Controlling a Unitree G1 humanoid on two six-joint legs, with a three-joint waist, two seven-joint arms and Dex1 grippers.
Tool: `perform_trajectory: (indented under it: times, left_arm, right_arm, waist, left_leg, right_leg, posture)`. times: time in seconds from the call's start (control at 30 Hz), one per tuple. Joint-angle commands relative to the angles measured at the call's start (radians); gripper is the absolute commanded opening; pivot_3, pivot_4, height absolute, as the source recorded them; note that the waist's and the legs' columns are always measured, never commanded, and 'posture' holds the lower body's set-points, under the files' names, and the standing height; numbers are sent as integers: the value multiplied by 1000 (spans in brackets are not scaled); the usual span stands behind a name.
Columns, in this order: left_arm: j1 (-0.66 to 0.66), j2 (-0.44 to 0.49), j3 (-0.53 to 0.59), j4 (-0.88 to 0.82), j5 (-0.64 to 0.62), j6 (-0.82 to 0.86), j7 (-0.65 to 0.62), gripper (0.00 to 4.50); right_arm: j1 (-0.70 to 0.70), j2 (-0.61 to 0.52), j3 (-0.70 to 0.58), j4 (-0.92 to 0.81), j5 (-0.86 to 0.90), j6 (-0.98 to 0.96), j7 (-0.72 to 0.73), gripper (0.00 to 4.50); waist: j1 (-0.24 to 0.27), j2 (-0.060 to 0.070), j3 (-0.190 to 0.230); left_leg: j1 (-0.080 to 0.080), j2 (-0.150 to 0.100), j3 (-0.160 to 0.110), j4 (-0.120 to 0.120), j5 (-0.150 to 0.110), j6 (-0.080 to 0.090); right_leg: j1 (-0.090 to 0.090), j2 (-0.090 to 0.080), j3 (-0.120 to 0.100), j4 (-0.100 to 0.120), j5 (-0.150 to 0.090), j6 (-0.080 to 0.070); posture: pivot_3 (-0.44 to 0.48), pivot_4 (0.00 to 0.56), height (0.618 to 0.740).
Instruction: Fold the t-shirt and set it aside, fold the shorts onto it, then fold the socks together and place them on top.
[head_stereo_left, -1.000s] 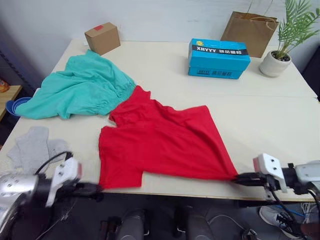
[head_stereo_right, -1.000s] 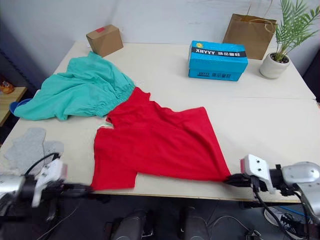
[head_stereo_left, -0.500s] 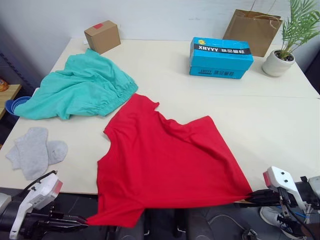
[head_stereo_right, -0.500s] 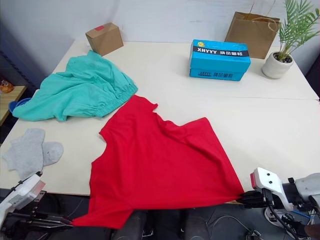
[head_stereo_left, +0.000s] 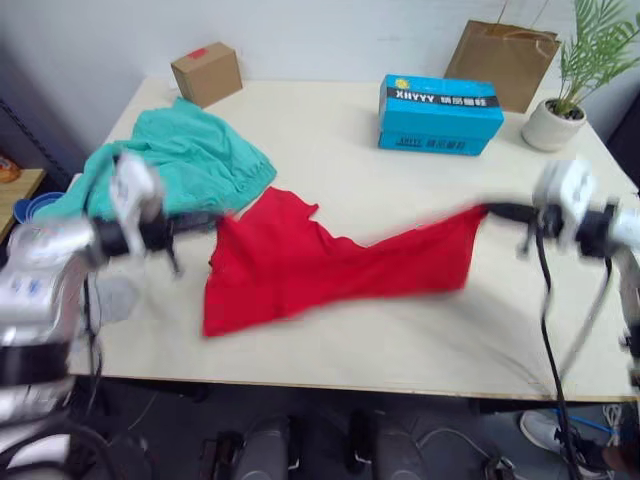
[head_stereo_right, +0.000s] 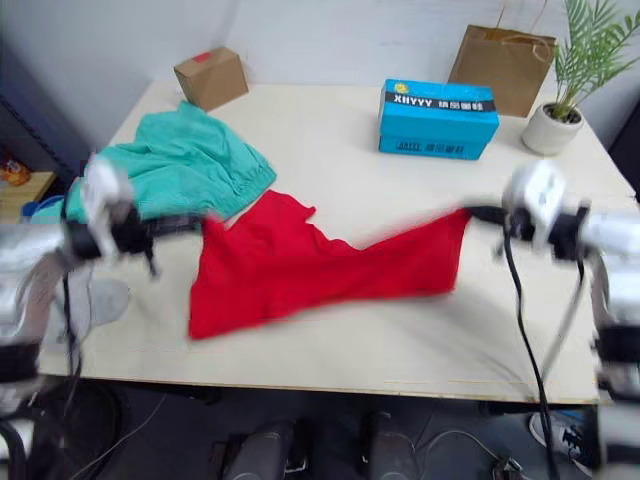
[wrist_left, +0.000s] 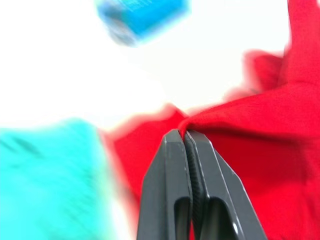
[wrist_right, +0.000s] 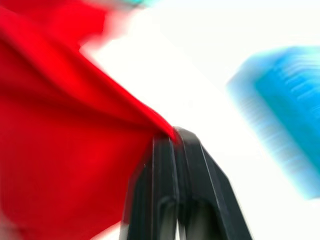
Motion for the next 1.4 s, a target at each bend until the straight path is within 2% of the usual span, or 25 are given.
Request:
perform_trajectory:
  times: [0.03,0.13,0.23,0.33,0.4,0.47,0.53,0.6,0.7,0.83,0.9,1.03,1.13,1.33,1.4]
  left_arm:
    - [-312,-28,-2,345,155,-346,205,22]
    - [-583,-55,40,560,160,-620,285,22]
    - [-739,-39,47,666,160,-777,261,22]
    - [-769,-18,42,679,140,-831,163,22]
    - [-714,-3,34,625,118,-832,80,22]
    - [-596,13,22,522,94,-813,1,22]
    - [-456,18,26,380,43,-738,-53,22]
    - [-266,34,29,168,-40,-595,-108,22]
    - [118,115,27,-196,-153,-334,-187,22]
    - [466,184,63,-470,-229,-129,-199,22]
    - [573,196,85,-551,-258,-53,-191,22]
    - [819,227,80,-683,-222,4,-219,22]
    - [972,276,70,-744,-220,70,-266,22]
    - [1092,304,123,-779,-261,156,-305,22]
    - [1125,316,131,-792,-263,174,-328,22]
  right_arm:
    - [-289,1,-8,248,-125,-237,-253,0]
    - [-516,-11,16,410,-233,-399,-459,0]
    - [-634,-45,38,487,-310,-507,-587,0]
    - [-631,-70,39,510,-322,-566,-595,0]
    - [-558,-83,26,505,-296,-574,-552,0]
    - [-428,-86,-2,472,-234,-567,-472,0]
    - [-268,-87,-11,394,-167,-566,-352,0]
    - [-60,-89,-23,264,-87,-540,-245,0]
    - [320,-101,-47,9,27,-471,-130,0]
    - [620,-112,-72,-178,69,-425,-65,0]
    - [699,-108,-89,-228,93,-405,-47,0]
    - [885,-104,-109,-206,87,-420,1,0]
    - [994,-121,-119,-207,89,-401,47,0]
    - [1165,-152,-152,-353,186,-282,164,0]
    - [1199,-156,-165,-369,158,-300,163,0]
  waist:
    - [-1,-1,0]
    - [-2,-2,0]
    - [-5,-4,2]
    - [-8,-4,2]
    - [-13,-4,2]
    - [-22,-4,2]
    - [-25,-4,2]
    - [-27,-4,2]
    - [-26,-3,2]
    - [-25,-2,3]
    - [-25,-2,3]
    - [-23,-1,0]
    - [-12,-1,0]
    - [1,0,-1]
    - [1,0,-1]
  left_leg:
    - [-2,0,1,-1,1,0]
    - [-14,0,1,-3,0,0]
    - [-20,-2,7,-4,-3,3]
    - [-20,-5,12,-5,-6,9]
    - [-20,-7,14,-5,-8,11]
    - [-17,-8,14,-2,-7,14]
    - [-9,-8,13,1,-4,18]
    - [-9,-10,13,4,-1,23]
    - [-10,-9,11,10,-1,23]
    - [-11,-7,10,11,-2,21]
    - [-10,-5,10,12,-3,20]
    - [9,-1,9,11,-15,10]
    - [11,0,10,8,-17,7]
    - [11,3,11,7,-16,3]
    - [12,4,11,7,-17,3]
  right_leg:
    - [-2,1,0,0,0,0]
    - [-15,1,-3,0,0,0]
    - [-25,0,-6,0,0,0]
    - [-27,0,-12,0,-1,1]
    - [-26,-1,-13,0,1,5]
    - [-20,0,-12,-2,3,10]
    - [-7,0,-12,-7,6,15]
    - [-6,-3,-3,-5,10,18]
    - [-6,-5,2,-2,12,18]
    - [-7,-6,2,-2,11,16]
    - [-6,-8,3,-2,11,16]
    - [11,-7,2,-8,9,11]
    - [10,-7,2,-7,5,8]
    - [8,-5,2,-5,2,3]
    - [9,-5,2,-5,2,3]
  posture:
    - [0,150,740]
    - [0,150,740]
    - [0,150,740]
    - [0,150,740]
    - [0,150,740]
    - [0,150,740]
    - [0,150,740]
    - [0,150,740]
    - [0,150,740]
    - [0,150,740]
    - [0,150,740]
    - [0,150,740]
    - [0,150,740]
    - [0,150,740]
    - [0,150,740]
